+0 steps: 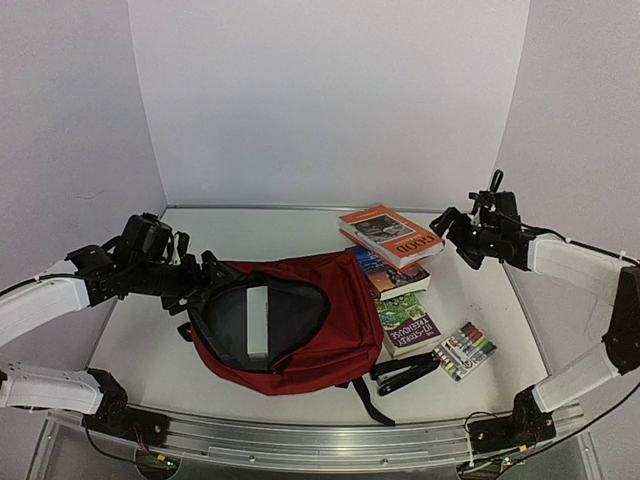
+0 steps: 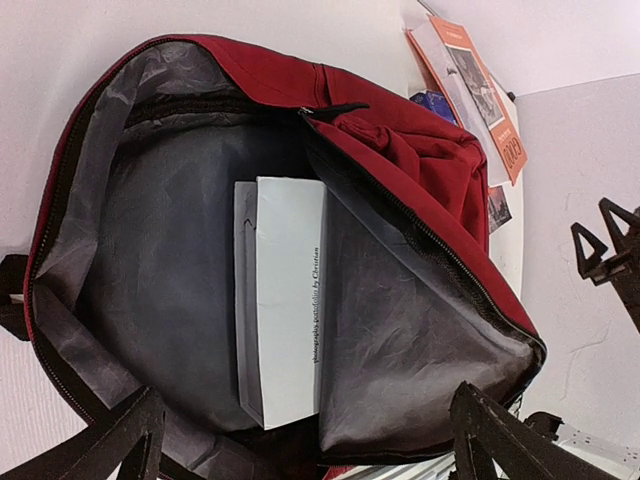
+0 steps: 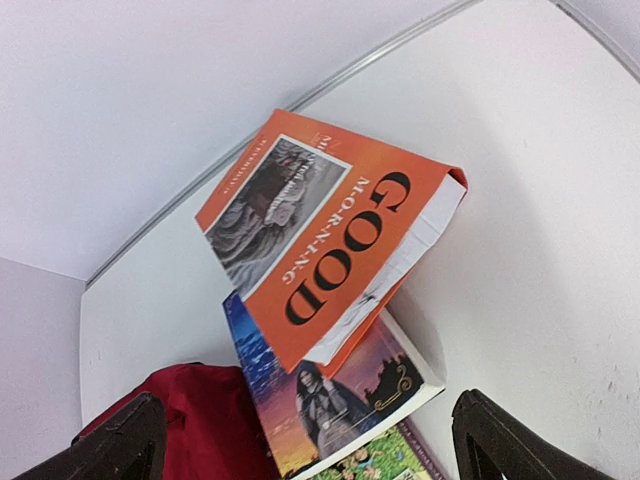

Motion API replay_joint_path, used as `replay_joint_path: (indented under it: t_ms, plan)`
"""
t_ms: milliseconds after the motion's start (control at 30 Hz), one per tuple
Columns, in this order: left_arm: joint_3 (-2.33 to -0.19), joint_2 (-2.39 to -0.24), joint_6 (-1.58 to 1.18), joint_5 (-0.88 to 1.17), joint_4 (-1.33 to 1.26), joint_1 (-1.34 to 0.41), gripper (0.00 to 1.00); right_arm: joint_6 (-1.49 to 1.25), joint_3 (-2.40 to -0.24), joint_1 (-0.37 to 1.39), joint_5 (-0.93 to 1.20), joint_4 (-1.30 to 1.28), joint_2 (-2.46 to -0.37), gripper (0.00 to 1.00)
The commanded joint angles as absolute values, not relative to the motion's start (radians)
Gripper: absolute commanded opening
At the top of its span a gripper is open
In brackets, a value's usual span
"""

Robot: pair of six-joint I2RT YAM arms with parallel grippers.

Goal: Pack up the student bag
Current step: Pick up the book from the center of the board.

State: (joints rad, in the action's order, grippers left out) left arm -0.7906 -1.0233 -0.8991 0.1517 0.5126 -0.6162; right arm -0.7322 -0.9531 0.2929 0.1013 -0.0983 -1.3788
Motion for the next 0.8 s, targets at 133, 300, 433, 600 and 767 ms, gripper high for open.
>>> replay_joint_path:
  t_ms: [133, 300, 433, 600, 767]
  plan:
    - [-0.775, -1.019, -0.924, 0.205, 0.429, -0.594, 1.0, -0.727, -0.982, 0.191, 0.324, 0.142, -1.627, 0.98]
    - [-0.772, -1.038, -0.916, 0.228, 0.401, -0.58, 1.0, -0.767, -1.003, 0.182, 0.354, 0.214, -1.743, 0.98]
    - [-0.773, -1.075, -0.92, 0.268, 0.373, -0.567, 1.0, -0.803, -0.997, 0.181, 0.354, 0.289, -1.809, 0.98]
    - [-0.767, -1.105, -0.91, 0.338, 0.301, -0.565, 1.0, -0.881, -0.999, 0.179, 0.391, 0.457, -1.899, 0.98]
    - [-0.777, -1.139, -0.906, 0.359, 0.286, -0.565, 1.0, -0.934, -1.032, 0.178, 0.403, 0.551, -1.983, 0.94]
